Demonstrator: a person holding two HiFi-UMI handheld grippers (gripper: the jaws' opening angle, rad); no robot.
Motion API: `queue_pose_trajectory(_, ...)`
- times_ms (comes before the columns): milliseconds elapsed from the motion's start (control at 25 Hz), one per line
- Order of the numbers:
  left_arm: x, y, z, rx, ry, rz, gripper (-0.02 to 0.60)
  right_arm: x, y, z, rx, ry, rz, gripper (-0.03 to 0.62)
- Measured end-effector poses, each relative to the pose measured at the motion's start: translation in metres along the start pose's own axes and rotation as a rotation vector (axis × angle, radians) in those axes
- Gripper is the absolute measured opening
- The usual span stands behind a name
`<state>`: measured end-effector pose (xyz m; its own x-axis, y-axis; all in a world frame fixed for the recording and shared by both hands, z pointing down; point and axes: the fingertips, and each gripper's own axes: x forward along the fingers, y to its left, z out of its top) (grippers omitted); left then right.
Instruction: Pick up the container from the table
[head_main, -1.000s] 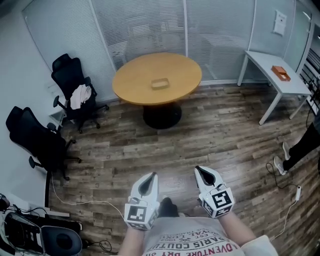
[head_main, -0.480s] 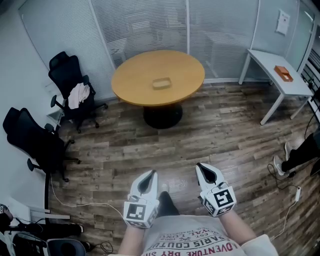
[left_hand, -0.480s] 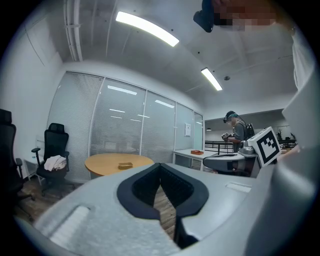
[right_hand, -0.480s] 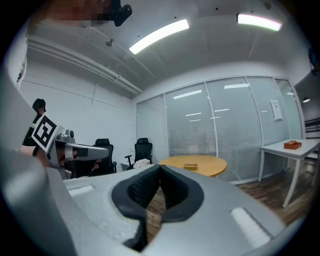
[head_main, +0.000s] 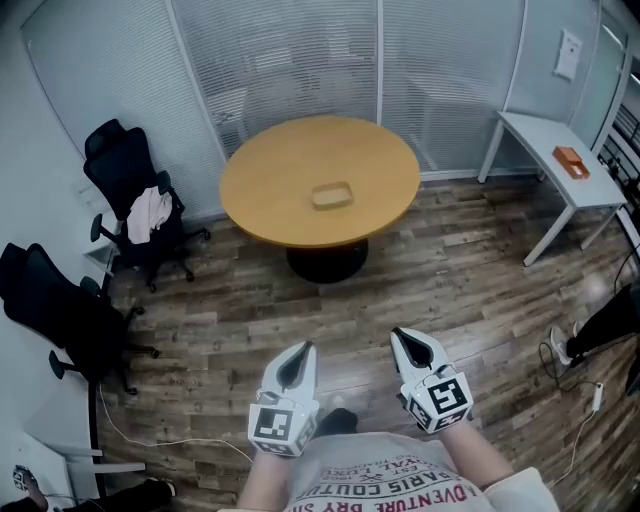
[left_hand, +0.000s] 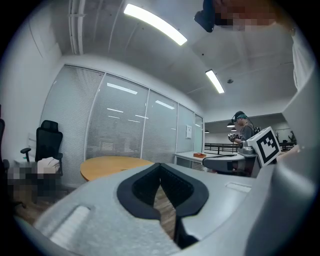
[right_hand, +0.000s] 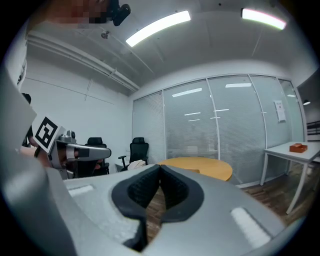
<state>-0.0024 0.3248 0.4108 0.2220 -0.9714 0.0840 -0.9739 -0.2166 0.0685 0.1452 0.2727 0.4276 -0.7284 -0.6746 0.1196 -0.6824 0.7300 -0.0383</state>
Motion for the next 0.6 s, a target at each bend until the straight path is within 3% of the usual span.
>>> queue_pose_trajectory(360,0.078,0.109,0.027,0.006,-0.015,-0.022,0.006,0.128,-0.018,0.025,0.003,0.001,-0.036,0.003)
queue_pose_trajectory(600,0.114,0.145,0.019,-0.015,0.030,-0.007,0.006,0.181,-0.035,0.017,0.024,0.024,-0.035,0.003)
